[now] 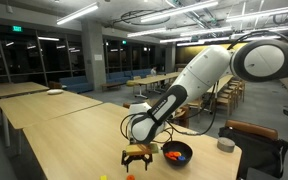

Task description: Pick up some of the orange objects from the table and put them in the bowl

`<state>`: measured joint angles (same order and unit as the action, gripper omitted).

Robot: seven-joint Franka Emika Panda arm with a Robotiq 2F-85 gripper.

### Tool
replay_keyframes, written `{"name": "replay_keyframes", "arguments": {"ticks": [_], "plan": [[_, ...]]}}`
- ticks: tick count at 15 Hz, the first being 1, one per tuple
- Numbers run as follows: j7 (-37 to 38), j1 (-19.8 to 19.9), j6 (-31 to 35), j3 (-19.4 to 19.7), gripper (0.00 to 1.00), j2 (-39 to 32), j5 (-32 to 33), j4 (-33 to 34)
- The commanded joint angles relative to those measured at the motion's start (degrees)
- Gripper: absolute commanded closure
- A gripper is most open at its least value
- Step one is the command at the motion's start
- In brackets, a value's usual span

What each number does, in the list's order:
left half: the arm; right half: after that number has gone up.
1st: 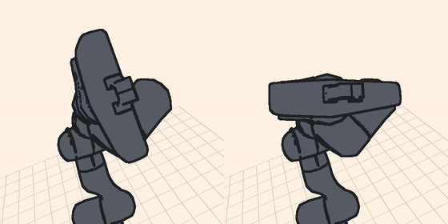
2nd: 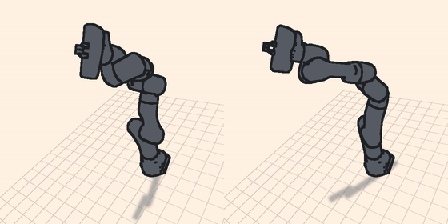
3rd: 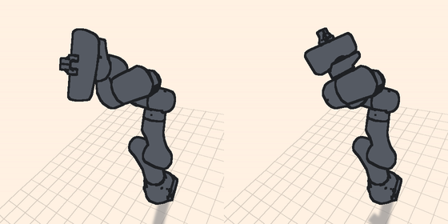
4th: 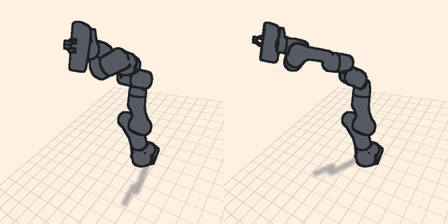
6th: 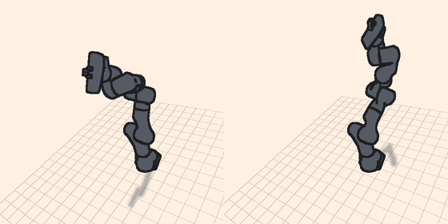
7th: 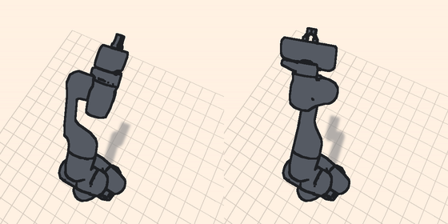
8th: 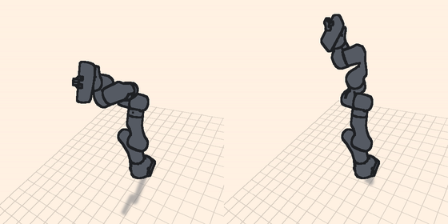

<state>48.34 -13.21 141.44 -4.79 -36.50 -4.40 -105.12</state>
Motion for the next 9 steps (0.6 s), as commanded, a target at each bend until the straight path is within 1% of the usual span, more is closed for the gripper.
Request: {"name": "replay_keyframes", "arguments": {"ticks": [1, 9], "plan": [[-1.8, -1.4, -3.8, 1.0, 0.00, -2.3, -0.4, 4.9], [-2.4, -2.7, -4.7, 0.7, 0.00, -5.6, -0.9, 7.7]]}}
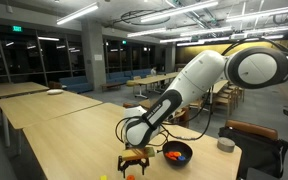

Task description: Pick up some of the orange objects from the table and put them in the bowl

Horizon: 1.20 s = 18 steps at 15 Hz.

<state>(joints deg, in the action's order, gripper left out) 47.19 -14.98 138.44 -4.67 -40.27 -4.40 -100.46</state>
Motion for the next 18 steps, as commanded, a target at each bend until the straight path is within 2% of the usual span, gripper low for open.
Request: {"name": "replay_keyframes", "arguments": {"ticks": [1, 18], "plan": [[-1.2, -1.1, -1.7, 0.6, 0.00, -2.2, -0.8, 3.3], [-0.1, -3.2, -1.1, 2.6, 0.00, -2.7, 0.7, 3.3]]}}
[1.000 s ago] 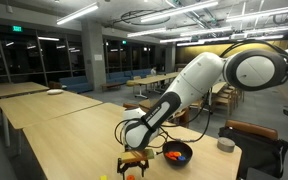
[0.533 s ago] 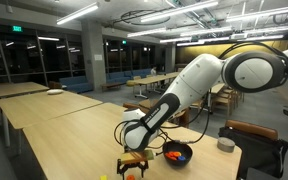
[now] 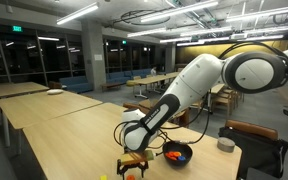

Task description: Pick up some of the orange objects from the table and put them in the bowl

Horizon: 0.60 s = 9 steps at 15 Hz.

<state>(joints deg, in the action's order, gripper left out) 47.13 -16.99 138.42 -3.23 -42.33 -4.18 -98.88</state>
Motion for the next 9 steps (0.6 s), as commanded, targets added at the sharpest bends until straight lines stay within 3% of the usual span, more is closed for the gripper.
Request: {"name": "replay_keyframes", "arguments": {"ticks": [1, 6, 7, 9], "plan": [[0.0, -1.3, -1.1, 1.3, 0.00, -0.7, 0.4, 1.7], [0.0, -1.7, -1.0, 1.6, 0.00, -0.9, 0.4, 1.8], [-0.1, -1.8, -0.9, 1.6, 0.25, -1.0, 0.5, 1.7], [-0.1, -1.8, -0.8, 1.7, 0.32, -1.0, 0.6, 1.6]]}}
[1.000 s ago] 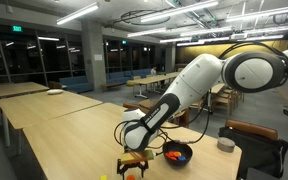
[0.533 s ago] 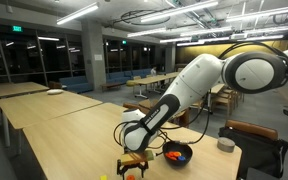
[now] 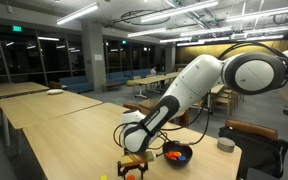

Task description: Pick up some of the orange objects from the table and put them in the bowl

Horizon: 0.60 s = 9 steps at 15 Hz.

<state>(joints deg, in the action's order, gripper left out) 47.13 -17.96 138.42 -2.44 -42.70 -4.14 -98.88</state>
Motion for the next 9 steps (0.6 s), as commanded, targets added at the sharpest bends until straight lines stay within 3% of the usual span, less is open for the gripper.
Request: {"name": "replay_keyframes", "arguments": {"ticks": [1, 6, 9], "plan": [[0.0, -0.9, -0.8, 0.9, 0.42, -0.6, 0.6, 1.7], [0.0, -1.0, -0.7, 1.0, 0.80, -0.4, 0.7, 2.1], [0.3, -0.9, -0.3, 1.4, 0.82, 0.7, 0.8, 1.1]]}}
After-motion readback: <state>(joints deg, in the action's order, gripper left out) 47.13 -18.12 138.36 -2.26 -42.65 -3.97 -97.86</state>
